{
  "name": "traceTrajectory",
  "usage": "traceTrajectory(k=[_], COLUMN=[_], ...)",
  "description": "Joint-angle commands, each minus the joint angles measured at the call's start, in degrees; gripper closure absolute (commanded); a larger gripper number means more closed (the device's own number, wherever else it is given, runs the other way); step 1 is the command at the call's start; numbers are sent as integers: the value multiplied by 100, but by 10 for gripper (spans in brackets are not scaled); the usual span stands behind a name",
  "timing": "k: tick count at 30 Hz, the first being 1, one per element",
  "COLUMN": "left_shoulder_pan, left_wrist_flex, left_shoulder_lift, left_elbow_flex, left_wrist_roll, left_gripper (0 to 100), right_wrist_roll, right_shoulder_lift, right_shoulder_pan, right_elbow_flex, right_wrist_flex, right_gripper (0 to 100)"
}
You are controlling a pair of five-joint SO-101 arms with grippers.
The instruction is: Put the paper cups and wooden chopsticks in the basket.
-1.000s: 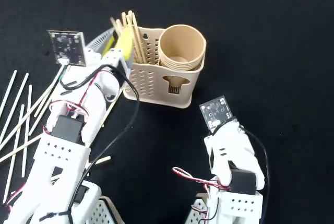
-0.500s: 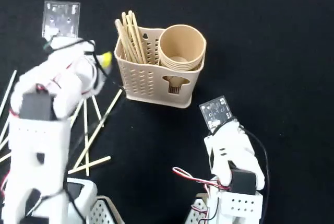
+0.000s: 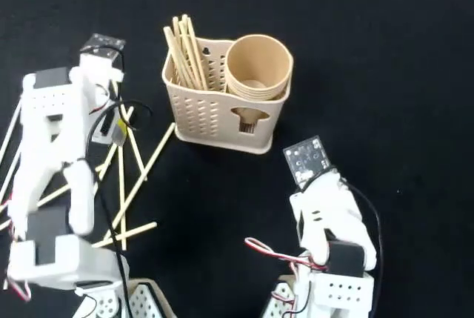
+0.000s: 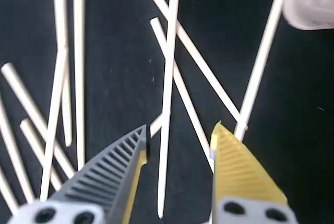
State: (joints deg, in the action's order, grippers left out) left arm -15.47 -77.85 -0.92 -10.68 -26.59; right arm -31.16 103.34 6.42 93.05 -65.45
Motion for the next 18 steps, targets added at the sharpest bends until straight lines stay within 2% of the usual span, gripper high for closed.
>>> traceTrajectory(k=[1, 7, 10, 14, 18], left_shoulder_pan=[-40, -40, -40, -31, -57], left_wrist_flex=[607, 1521, 1609, 1609, 1556], left_shoulder_lift=[-571, -1398, -1565, -1503, -1257], left_elbow_flex=[347, 347, 338, 338, 277], left_wrist_roll=[-97, -123, -132, -132, -132], left_gripper=[798, 802, 829, 975, 971], right_wrist_roll=[-18, -18, -18, -18, -18], right_shoulder_lift=[409, 409, 409, 409, 409], right_shoulder_pan=[97, 97, 97, 97, 97], right_elbow_flex=[-22, -22, -22, -22, -22], right_wrist_flex=[114, 114, 114, 114, 114], right_gripper=[917, 917, 917, 917, 917])
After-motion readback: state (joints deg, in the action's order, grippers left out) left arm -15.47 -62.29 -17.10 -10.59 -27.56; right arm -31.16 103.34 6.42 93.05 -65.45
